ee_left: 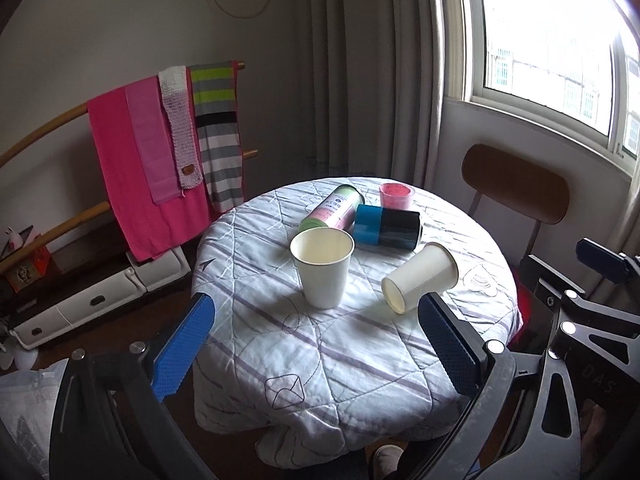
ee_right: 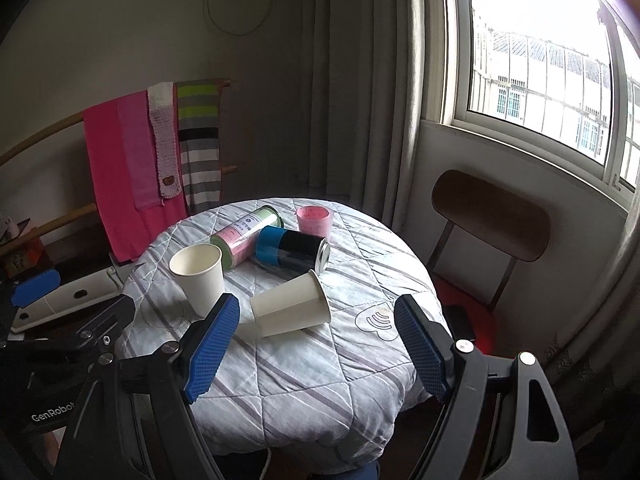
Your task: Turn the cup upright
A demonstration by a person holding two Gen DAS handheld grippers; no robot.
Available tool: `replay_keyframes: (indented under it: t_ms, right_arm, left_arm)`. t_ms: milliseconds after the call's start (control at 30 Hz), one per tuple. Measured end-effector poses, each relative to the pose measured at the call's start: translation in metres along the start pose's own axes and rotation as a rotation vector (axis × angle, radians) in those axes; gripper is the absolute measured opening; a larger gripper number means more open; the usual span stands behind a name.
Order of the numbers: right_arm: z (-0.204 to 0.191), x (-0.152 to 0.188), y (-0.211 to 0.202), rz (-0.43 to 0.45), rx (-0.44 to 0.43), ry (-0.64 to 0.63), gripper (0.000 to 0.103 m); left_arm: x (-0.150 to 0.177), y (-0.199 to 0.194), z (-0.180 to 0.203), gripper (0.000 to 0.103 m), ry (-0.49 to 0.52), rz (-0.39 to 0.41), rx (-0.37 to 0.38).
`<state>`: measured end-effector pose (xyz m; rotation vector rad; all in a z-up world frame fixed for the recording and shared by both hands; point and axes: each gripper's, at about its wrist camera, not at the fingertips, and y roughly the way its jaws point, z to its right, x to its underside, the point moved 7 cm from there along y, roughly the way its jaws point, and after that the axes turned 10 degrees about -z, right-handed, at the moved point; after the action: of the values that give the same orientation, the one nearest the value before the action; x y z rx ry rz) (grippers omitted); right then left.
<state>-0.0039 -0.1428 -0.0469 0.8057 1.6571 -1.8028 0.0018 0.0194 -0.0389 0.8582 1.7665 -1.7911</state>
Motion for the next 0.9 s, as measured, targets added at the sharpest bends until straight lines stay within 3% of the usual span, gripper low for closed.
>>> replay_keyframes:
  t_ms: [600, 900]
  right_arm:
    - [0.003, -0.002, -0.014, 0.074, 0.025, -0.014, 0.081]
    - [0.005, -0.002, -0.018, 0.193, 0.028, 0.005, 0.081]
  left_arm:
    - [-0.002, -0.012, 0.002, 0.103, 0.002, 0.052, -0.039]
    - [-0.003, -0.009, 0.005, 0.103, -0.009, 0.139, -0.019]
